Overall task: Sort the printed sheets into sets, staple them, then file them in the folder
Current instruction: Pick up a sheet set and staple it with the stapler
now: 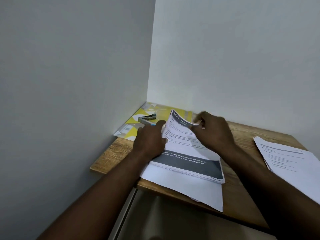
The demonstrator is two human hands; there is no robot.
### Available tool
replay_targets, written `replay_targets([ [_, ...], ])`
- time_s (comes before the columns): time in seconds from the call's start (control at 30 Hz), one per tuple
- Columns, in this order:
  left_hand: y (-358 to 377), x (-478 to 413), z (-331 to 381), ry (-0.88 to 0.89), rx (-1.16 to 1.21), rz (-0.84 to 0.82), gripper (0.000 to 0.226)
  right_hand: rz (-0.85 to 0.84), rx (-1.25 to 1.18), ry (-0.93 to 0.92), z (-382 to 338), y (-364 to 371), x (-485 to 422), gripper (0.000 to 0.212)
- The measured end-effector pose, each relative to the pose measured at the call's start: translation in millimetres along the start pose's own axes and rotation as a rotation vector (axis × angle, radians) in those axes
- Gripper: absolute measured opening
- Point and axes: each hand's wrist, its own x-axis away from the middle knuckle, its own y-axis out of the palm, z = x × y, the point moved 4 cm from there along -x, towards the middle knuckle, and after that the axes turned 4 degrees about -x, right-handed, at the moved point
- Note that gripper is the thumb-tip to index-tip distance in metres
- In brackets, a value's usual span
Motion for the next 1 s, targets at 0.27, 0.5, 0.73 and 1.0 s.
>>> replay_targets([
  [0.27, 4, -4, -27, -0.223, 0.292, 0.052, 0.029, -0.122, 0.015, -0.2, -76, 61, -74, 0.012],
  [0.5, -2, -6, -43, -0.325, 0.584, 0.087, 0.035, 0.047, -0.106, -0.058, -18, 49, -63, 0.012],
  [0.73, 4, -9, -46, -0.416, 0.995, 0.128, 0.015, 0.173, -0.335, 0.443, 85, 1, -10, 0.092],
  [1.0, 5, -7, -39, -0.398, 1.245, 0.1, 0.023, -0.141, -1.02, 0.394, 75, 24, 5, 0.038],
])
